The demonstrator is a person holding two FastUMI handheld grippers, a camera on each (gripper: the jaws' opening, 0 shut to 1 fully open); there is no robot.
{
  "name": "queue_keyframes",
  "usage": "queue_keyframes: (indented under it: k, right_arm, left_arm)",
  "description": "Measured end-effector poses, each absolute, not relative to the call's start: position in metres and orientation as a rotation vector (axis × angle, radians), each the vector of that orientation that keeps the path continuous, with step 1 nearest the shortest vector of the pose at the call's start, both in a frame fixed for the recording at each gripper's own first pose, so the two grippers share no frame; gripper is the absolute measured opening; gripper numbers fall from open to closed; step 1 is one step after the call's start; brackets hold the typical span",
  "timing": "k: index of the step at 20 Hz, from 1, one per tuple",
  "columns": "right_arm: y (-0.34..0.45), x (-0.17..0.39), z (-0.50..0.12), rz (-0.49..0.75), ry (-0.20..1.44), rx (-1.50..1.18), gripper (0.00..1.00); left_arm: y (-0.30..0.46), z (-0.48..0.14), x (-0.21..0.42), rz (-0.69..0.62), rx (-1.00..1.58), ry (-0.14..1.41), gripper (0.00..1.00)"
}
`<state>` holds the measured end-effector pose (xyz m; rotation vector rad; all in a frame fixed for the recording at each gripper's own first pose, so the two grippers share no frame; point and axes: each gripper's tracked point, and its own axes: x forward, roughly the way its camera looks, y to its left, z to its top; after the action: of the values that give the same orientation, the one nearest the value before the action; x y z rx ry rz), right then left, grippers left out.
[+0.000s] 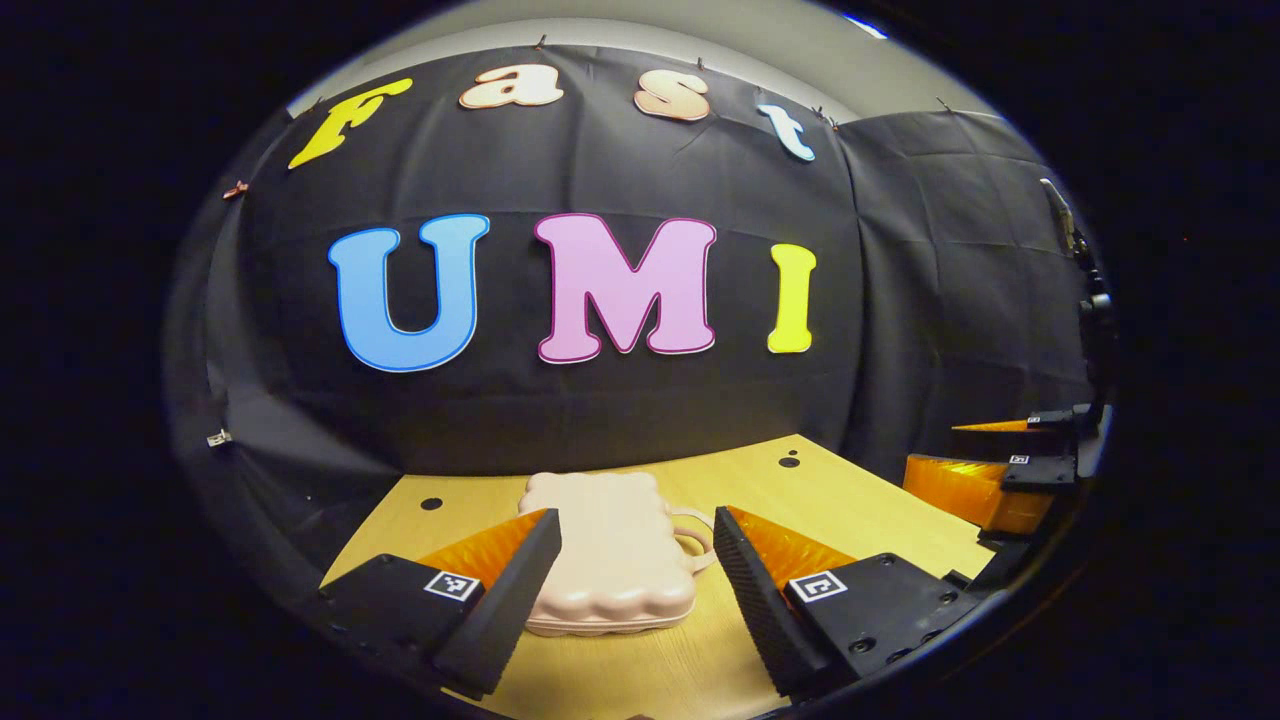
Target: First open the suitcase, pack the skin care products into it, and then close the suitcase.
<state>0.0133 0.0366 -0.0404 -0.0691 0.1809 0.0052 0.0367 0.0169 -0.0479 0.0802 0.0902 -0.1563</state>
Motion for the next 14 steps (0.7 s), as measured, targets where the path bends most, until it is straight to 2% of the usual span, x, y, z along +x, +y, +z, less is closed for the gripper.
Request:
queue_keyframes:
  k: [14]
  right_arm:
    - [0.025, 0.006, -0.047, -0.006, 0.221, -0.052, 0.97]
  left_arm:
    - [0.02, -0.057, 0.038, -0.116, 0.046, 0.106, 0.96]
